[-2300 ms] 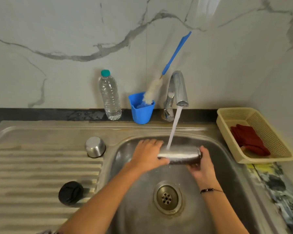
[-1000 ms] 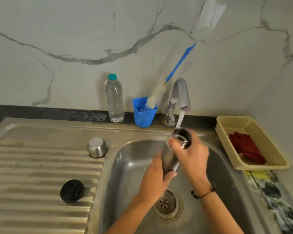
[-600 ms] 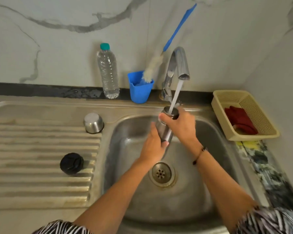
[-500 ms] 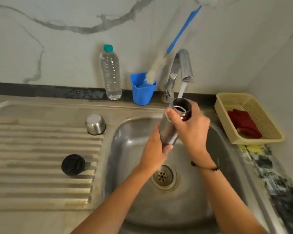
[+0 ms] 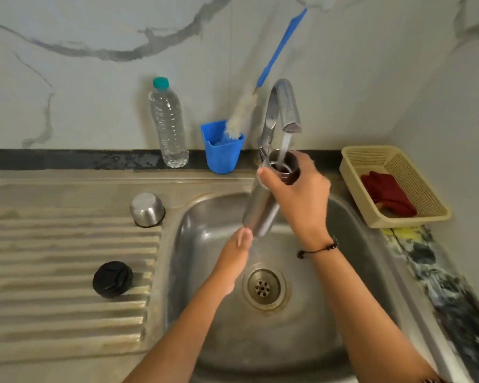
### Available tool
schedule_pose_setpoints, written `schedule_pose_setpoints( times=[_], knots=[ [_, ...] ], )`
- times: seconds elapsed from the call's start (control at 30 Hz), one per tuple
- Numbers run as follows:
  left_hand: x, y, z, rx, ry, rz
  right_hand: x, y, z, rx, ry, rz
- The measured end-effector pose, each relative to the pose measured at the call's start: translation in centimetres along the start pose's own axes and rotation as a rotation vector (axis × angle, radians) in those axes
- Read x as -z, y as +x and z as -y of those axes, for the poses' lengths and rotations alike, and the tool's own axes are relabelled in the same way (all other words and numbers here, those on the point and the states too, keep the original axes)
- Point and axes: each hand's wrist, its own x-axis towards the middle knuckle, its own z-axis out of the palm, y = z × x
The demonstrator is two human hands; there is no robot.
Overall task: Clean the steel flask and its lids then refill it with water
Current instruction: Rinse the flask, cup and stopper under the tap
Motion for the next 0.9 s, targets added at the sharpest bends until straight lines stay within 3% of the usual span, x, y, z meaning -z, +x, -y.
schedule_pose_setpoints(
  times=[0.07,0.17,0.33,0.4,0.5,0.63,0.77,0.83,0.9],
  knots=[
    [0.1,0.5,-0.6,0.19,-0.439,0.017,1.1,-0.4,-0.3,-0.179,0.195,-0.08],
    [0.3,1.4,-1.8,0.14,-0.827,-0.043,2.1,-1.3,-2.9,-0.635,0.754,-0.175],
    [-0.3,1.6,-3.4,-0.095,-0.8,-0.187,1.6,-4.8,-9.2,-1.109,1.322,-0.176],
    [-0.8,1.7,-4.1,-0.115,-0.798,-0.21,0.6,-6.0,-10.6,-1.219,1.347,-0.112],
    [-1.2,1.8,-5.1,-0.148,-0.702,-0.229,-0.4,-7.3,-11.3,-1.315,1.147,0.061],
    [-1.2,2.1,-6.1,-0.204,-0.578,-0.259,-1.0,-7.8,-11.9,-1.223,0.876,0.208],
    [-1.5,2.0,-7.0,-0.272,-0.421,-0.207,-0.2,-6.8,-11.0,-0.789,0.441,0.195],
    [-2.0,2.0,-7.5,-0.294,-0.36,-0.172,0.2,-5.6,-9.6,-0.561,0.42,0.306],
    [-2.4,2.2,-7.9,-0.306,-0.327,-0.122,0.3,-4.3,-8.4,-0.454,0.443,0.445]
  ],
)
